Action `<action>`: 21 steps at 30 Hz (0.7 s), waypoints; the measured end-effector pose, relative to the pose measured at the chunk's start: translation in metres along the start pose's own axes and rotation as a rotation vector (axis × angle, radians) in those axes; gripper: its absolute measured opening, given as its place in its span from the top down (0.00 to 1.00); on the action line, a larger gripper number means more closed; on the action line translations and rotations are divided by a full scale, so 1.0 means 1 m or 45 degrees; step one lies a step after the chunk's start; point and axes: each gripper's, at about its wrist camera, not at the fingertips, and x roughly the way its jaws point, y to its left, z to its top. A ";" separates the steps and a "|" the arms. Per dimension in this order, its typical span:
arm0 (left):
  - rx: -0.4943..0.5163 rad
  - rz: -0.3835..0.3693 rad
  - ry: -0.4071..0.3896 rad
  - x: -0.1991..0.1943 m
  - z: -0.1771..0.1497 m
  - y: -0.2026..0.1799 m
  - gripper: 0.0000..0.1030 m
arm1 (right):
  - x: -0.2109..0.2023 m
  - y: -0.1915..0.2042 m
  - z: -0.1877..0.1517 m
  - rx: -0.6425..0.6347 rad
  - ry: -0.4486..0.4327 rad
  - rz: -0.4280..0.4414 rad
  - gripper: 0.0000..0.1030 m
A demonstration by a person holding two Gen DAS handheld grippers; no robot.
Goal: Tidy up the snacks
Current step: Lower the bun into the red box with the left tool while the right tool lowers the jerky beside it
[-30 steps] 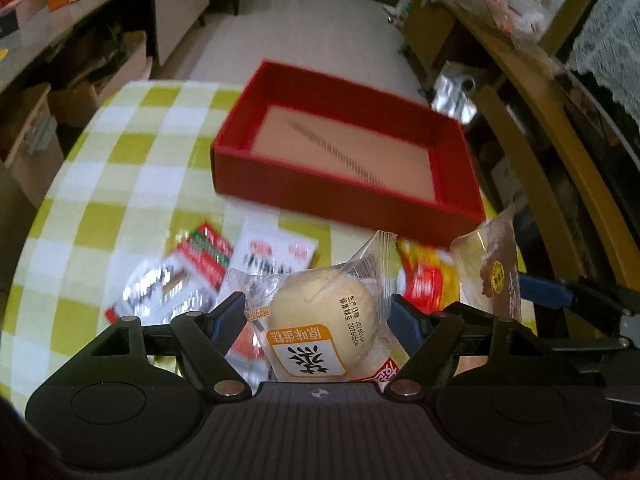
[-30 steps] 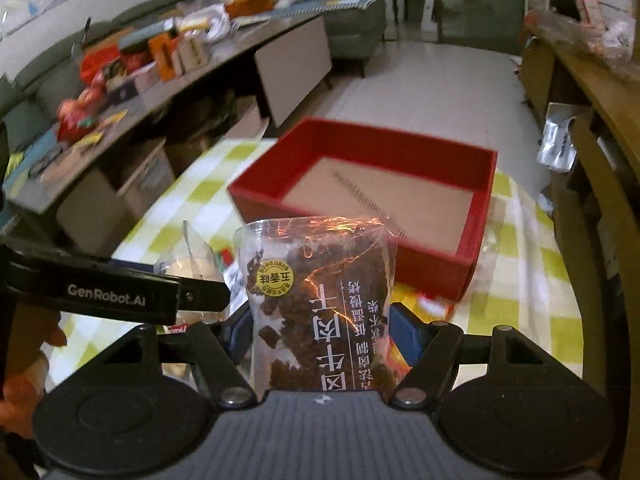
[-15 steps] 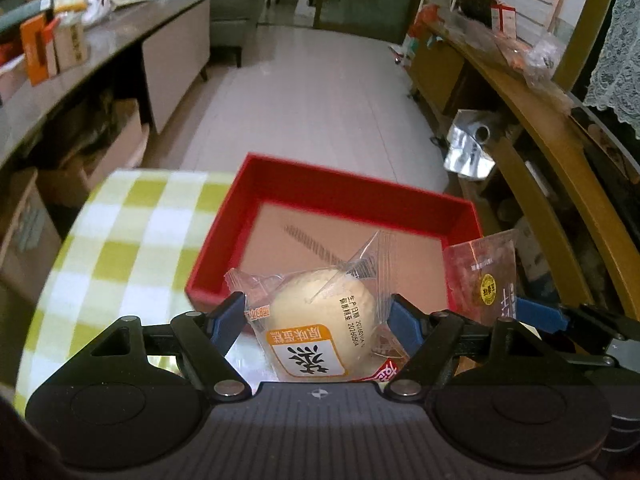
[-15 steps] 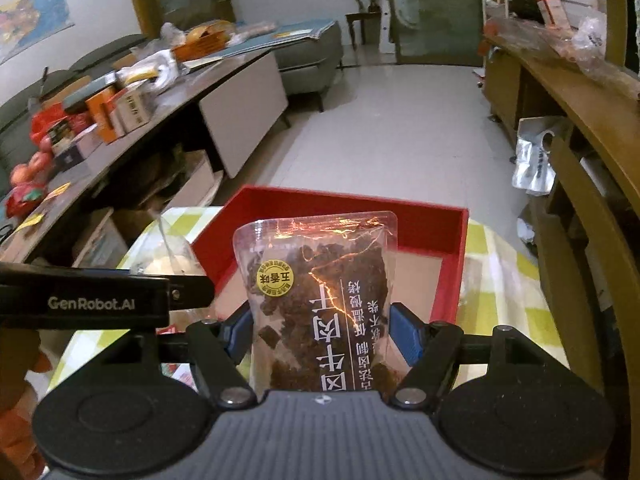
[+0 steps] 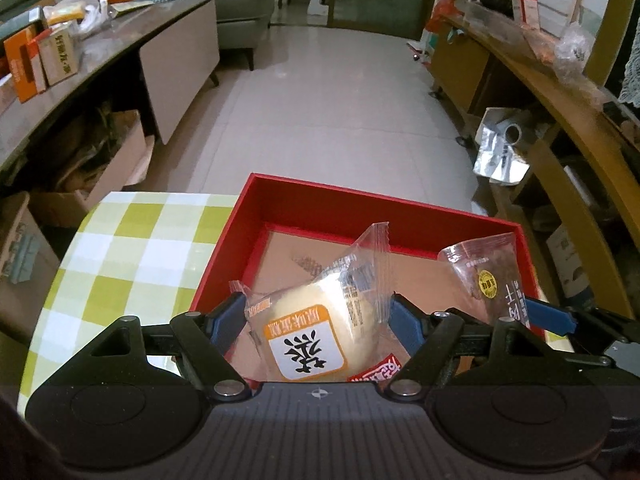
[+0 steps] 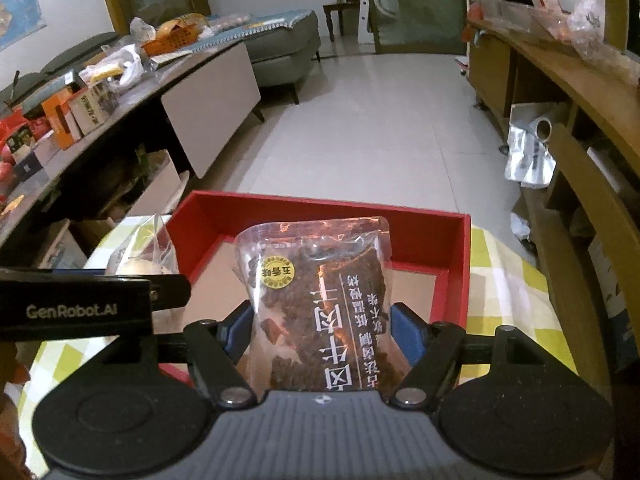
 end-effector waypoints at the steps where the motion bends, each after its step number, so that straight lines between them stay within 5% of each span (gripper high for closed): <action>1: 0.004 0.007 0.003 0.002 -0.001 0.000 0.20 | 0.003 0.000 0.000 0.002 0.005 -0.002 0.20; 21: -0.004 0.061 0.002 0.005 0.001 0.007 0.06 | 0.021 -0.003 0.001 0.033 0.017 -0.042 0.06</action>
